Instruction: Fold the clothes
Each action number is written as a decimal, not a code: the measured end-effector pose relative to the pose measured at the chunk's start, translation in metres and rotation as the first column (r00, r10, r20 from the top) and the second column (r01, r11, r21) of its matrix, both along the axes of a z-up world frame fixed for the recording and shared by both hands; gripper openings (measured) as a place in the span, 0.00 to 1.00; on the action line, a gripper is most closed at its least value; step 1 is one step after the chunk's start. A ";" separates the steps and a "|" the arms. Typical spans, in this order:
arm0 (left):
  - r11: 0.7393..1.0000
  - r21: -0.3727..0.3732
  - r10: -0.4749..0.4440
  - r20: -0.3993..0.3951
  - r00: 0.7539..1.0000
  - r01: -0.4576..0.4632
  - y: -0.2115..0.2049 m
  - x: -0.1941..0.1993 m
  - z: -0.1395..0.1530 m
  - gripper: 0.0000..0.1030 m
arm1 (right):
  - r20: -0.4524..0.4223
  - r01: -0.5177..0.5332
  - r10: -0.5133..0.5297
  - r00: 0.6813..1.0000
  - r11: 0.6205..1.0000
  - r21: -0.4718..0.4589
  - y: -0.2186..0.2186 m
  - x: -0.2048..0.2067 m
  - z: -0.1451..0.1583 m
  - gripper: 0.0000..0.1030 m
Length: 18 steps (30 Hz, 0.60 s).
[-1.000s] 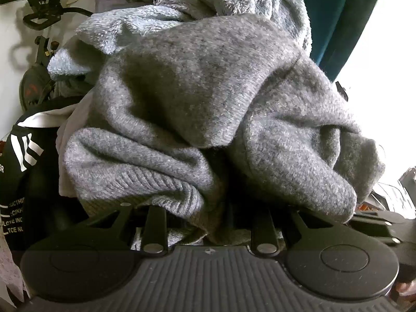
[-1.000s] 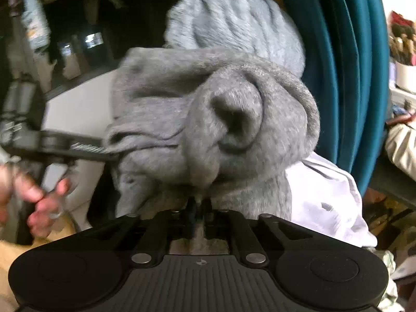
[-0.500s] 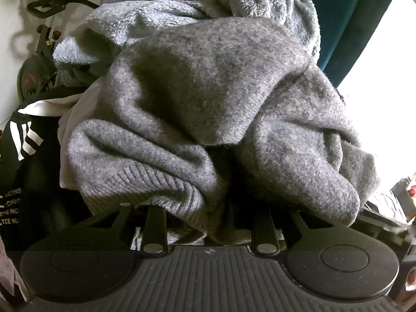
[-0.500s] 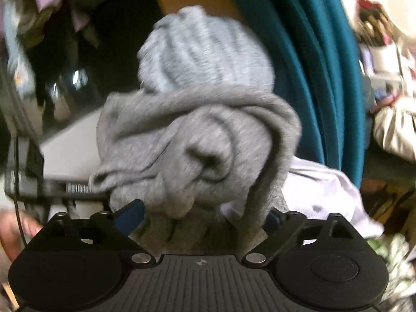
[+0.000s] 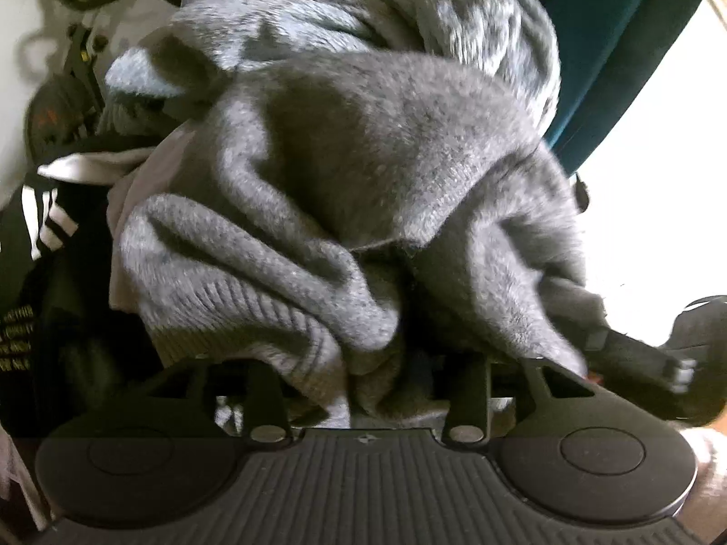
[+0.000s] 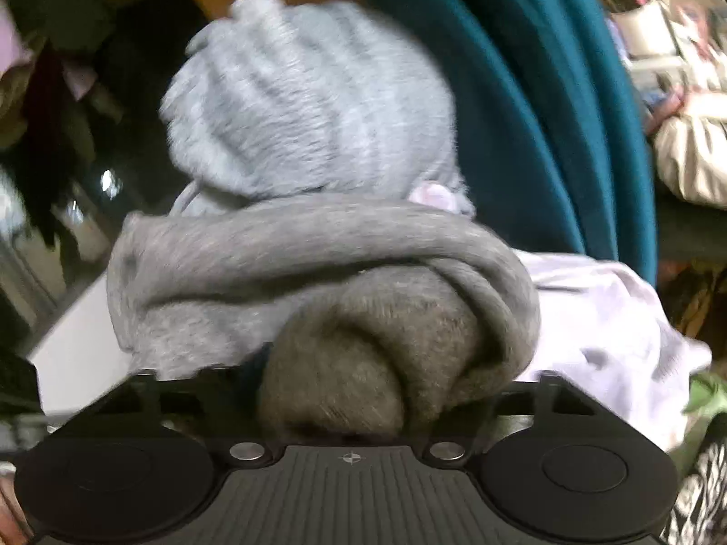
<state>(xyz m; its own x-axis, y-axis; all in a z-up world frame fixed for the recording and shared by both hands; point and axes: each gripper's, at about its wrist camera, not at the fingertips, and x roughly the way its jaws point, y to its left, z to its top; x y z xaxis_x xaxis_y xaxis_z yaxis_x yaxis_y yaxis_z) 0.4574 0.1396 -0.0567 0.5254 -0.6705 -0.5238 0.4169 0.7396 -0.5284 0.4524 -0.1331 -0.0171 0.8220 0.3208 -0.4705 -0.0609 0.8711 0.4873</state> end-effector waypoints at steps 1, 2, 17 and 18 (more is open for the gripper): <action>1.000 -0.031 -0.002 0.001 1.000 0.002 0.006 -0.003 -0.001 0.69 | 0.001 -0.001 0.001 1.000 1.000 -0.023 0.003 0.002 0.001 0.45; 0.998 -0.064 -0.003 0.004 1.000 0.004 0.011 -0.004 -0.002 0.75 | -0.001 -0.004 0.004 1.000 1.000 -0.027 0.002 0.002 0.001 0.41; 0.991 0.130 0.016 0.116 0.993 -0.031 0.005 0.008 -0.003 0.16 | -0.031 -0.018 0.016 0.999 0.998 -0.060 0.010 0.008 -0.009 0.42; 0.987 0.159 -0.013 0.172 0.985 -0.014 -0.001 0.000 0.005 0.15 | -0.023 -0.033 0.031 0.999 0.995 -0.098 0.018 0.005 -0.004 0.39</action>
